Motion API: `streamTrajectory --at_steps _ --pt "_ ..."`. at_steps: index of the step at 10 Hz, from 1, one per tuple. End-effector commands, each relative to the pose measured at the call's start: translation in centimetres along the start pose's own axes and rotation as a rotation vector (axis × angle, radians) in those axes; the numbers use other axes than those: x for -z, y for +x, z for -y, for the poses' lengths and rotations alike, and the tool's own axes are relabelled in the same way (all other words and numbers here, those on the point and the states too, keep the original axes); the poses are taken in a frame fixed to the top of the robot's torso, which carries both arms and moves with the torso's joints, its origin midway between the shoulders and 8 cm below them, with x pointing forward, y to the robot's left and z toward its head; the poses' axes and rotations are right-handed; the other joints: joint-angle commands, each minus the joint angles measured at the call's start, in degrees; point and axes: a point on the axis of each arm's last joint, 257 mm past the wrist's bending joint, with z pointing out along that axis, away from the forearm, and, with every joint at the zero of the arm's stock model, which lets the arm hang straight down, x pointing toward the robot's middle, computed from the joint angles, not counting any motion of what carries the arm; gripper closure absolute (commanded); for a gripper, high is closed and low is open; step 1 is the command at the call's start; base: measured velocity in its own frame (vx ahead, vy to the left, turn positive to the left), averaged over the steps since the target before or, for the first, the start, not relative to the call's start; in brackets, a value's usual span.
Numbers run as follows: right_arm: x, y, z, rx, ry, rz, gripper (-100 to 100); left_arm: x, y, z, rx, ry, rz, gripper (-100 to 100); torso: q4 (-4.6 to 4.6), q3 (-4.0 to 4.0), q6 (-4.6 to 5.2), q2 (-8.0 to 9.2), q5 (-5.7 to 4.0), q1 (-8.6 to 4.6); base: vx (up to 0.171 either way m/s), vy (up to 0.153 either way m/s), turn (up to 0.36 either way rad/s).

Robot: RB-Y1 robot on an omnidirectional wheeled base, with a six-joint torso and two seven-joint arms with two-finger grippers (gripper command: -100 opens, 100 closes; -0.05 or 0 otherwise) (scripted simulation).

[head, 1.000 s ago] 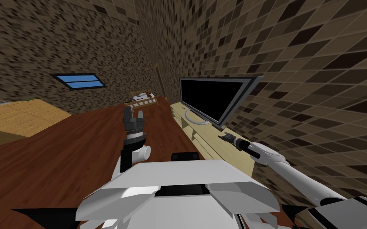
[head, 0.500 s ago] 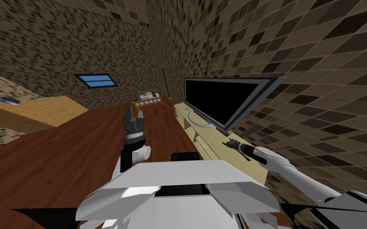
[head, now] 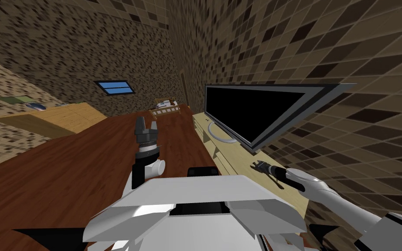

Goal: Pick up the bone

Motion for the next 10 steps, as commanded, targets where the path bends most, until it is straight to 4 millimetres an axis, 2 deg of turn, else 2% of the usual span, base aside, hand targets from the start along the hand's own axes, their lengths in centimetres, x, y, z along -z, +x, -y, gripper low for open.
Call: streamTrajectory --at_steps 1,3,4,5,6,7,10 --pt "0.1 1.0 0.5 -0.006 0.009 -0.019 -100 0.0 0.0 0.0 0.0 0.0 0.0 0 0.0 0.0 0.0 0.0 0.0 0.0 0.003 0.001 -0.014" --pt "1.3 6.2 -0.1 0.023 -0.019 -0.142 -100 0.0 0.0 0.0 0.0 0.0 0.0 0 0.02 0.04 -0.04 0.05 0.03 0.07 0.055 -0.005 0.224" --pt "1.7 7.2 0.5 0.013 -0.006 -0.162 -100 0.0 0.0 0.0 0.0 0.0 0.0 0 -0.01 -0.04 -0.06 -0.09 0.02 0.02 0.077 -0.038 0.068" --pt "1.7 7.2 0.5 0.013 -0.006 -0.162 -100 0.0 0.0 0.0 0.0 0.0 0.0 0 -0.02 -0.06 0.01 -0.11 0.0 -0.06 0.039 -0.033 -0.039" --pt "2.8 10.0 0.4 0.021 -0.014 -0.227 -100 0.0 0.0 0.0 0.0 0.0 0.0 0 0.0 0.0 0.03 0.01 0.0 -0.04 0.038 -0.015 0.12" --pt "2.8 10.0 0.4 0.021 -0.014 -0.227 -100 0.0 0.0 0.0 0.0 0.0 0.0 0 0.01 0.02 -0.03 0.02 0.01 0.01 0.036 -0.015 0.084" --pt "5.9 16.5 0.1 0.039 -0.039 -0.386 -100 0.0 0.0 0.0 0.0 0.0 0.0 0 -0.01 -0.02 -0.01 -0.05 0.02 0.0 0.06 -0.02 0.144"
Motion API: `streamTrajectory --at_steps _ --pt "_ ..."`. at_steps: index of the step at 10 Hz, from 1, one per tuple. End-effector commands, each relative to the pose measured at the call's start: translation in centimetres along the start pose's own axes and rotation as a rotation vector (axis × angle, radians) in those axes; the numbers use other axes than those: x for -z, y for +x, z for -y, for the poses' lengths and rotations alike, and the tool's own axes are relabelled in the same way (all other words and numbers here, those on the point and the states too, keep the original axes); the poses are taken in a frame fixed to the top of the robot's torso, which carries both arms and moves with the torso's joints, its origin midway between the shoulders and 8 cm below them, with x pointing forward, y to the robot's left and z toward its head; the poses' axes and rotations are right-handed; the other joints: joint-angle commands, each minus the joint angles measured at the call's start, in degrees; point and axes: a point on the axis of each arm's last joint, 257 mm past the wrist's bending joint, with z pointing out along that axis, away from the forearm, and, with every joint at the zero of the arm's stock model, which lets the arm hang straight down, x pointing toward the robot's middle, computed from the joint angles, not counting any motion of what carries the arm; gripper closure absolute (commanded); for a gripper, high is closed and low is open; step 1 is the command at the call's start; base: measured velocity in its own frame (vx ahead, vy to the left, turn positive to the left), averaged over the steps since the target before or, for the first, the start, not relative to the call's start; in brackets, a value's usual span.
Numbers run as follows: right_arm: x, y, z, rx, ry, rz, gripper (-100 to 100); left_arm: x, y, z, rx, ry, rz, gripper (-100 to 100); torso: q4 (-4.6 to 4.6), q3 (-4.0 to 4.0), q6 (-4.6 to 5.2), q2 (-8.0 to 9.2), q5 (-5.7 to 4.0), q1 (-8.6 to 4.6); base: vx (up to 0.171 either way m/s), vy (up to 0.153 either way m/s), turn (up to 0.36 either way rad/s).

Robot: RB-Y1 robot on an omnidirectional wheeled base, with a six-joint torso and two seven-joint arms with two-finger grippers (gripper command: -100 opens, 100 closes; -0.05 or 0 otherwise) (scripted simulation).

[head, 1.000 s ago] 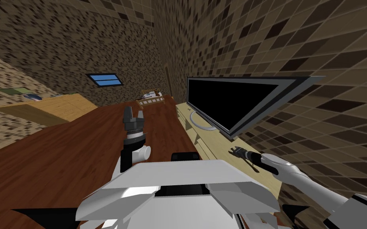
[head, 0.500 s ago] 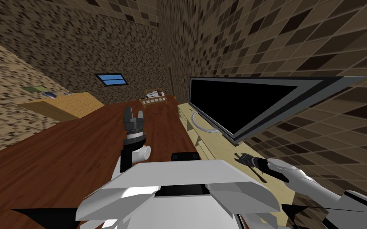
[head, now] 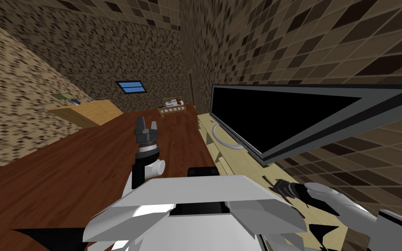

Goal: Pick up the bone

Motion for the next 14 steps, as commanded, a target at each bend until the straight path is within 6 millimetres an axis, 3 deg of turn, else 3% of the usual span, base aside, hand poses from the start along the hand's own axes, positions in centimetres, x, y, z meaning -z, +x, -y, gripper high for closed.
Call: streamTrajectory --at_steps 1,2,4,6,7,8,11,12,14 --pt "-0.2 1.3 -0.5 -0.002 -0.004 -0.031 -100 0.0 0.0 0.0 0.0 0.0 0.0 0 0.0 0.0 0.0 0.0 0.0 0.0 0.046 -0.01 0.053" --pt "-0.2 1.3 -0.5 -0.002 -0.004 -0.031 -100 0.0 0.0 0.0 0.0 0.0 0.0 0 0.01 0.03 0.0 0.05 -0.01 0.04 0.013 0.003 0.014" --pt "0.2 4.2 -1.0 0.005 -0.02 -0.097 -100 0.0 0.0 0.0 0.0 0.0 0.0 0 0.04 0.11 0.0 0.19 0.01 0.11 0.018 0.004 0.096" --pt "0.1 3.8 -0.9 0.001 -0.016 -0.091 -100 0.0 0.0 0.0 0.0 0.0 0.0 0 0.04 0.1 0.02 0.17 0.01 0.09 0.014 0.0 0.013" --pt "0.1 3.9 -1.0 0.003 -0.018 -0.092 0 0.0 0.0 0.0 0.0 0.0 0.0 0 0.05 0.12 0.02 0.21 0.01 0.09 0.0 0.0 0.0" --pt "-1.0 4.1 -2.3 -0.005 -0.017 -0.093 -100 0.0 0.0 0.0 0.0 0.0 0.0 0 0.05 0.14 0.02 0.24 0.01 0.09 0.002 -0.046 0.06" --pt "-1.8 4.2 -3.4 -0.008 -0.021 -0.094 -100 0.0 0.0 0.0 0.0 0.0 0.0 0 0.07 0.19 0.02 0.33 -0.03 -0.01 -0.016 -0.029 0.068" --pt "-1.9 4.2 -3.5 -0.01 -0.019 -0.094 100 0.0 0.0 0.0 0.0 0.0 0.0 0 0.07 0.17 0.02 0.29 -0.02 0.01 0.0 0.0 0.0" --pt "-1.8 4.2 -3.3 -0.01 -0.017 -0.094 100 0.0 0.0 0.0 0.0 0.0 0.0 0 0.05 0.15 0.02 0.27 -0.14 -0.03 0.0 0.0 0.0"
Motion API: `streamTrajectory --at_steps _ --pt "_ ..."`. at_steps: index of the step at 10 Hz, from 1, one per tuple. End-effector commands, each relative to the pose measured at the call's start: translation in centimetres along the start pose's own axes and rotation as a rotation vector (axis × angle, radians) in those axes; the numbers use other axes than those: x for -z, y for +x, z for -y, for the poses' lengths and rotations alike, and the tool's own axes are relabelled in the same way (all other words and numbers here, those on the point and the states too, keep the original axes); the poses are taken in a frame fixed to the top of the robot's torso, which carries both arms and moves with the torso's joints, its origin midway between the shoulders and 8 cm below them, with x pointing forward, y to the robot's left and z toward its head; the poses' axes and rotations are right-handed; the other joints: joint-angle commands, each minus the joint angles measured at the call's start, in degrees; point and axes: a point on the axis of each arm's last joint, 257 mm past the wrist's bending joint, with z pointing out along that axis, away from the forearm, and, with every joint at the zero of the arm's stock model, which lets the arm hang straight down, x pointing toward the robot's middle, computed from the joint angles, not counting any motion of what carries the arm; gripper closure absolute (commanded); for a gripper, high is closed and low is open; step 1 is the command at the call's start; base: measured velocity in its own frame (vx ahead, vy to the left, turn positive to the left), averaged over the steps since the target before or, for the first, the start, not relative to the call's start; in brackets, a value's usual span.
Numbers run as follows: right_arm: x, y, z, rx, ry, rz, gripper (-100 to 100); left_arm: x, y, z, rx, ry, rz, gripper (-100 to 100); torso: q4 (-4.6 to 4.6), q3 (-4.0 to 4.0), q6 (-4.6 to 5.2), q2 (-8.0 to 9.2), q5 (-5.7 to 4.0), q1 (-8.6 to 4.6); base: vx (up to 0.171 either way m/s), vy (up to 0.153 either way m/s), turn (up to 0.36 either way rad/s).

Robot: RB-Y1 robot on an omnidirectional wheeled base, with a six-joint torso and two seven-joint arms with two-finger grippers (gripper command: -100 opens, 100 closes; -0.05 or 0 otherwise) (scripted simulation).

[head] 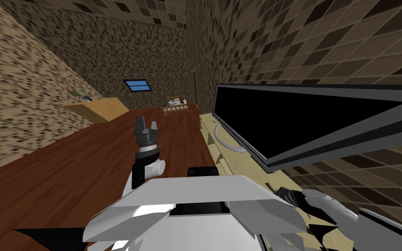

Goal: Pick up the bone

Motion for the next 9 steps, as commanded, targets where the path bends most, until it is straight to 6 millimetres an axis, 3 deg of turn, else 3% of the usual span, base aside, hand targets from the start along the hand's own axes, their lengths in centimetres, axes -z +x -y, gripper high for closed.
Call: streamTrajectory --at_steps 1,2,3,4,8,9 --pt "0.0 0.0 0.0 0.0 0.0 0.0 100 0.0 0.0 0.0 0.0 0.0 0.0 0 0.0 0.0 0.0 0.0 0.0 0.0 0.0 0.0 0.0" --pt "0.0 0.0 0.0 0.0 0.0 0.0 100 0.0 0.0 0.0 0.0 0.0 0.0 0 0.0 0.0 0.0 0.0 -0.01 -0.04 0.0 0.0 0.0" --pt "0.0 0.0 0.0 0.0 0.0 0.0 0 0.0 0.0 0.0 0.0 0.0 0.0 0 0.0 0.0 0.0 0.0 -0.01 -0.06 0.0 0.0 0.0" --pt "1.1 -0.1 1.4 0.007 0.001 0.001 100 0.0 0.0 0.0 0.0 0.0 0.0 0 0.0 0.0 -0.01 0.0 -0.01 -0.06 0.024 0.019 -0.1" --pt "1.7 -0.2 2.0 0.012 0.003 0.001 100 0.0 0.0 0.0 0.0 0.0 0.0 0 -0.01 -0.01 -0.01 -0.01 0.06 0.05 0.007 0.018 -0.041" --pt "1.8 -0.2 2.2 0.012 0.003 0.001 0 0.0 0.0 0.0 0.0 0.0 0.0 0 -0.01 -0.01 -0.01 -0.01 0.0 0.02 0.0 0.0 0.0"
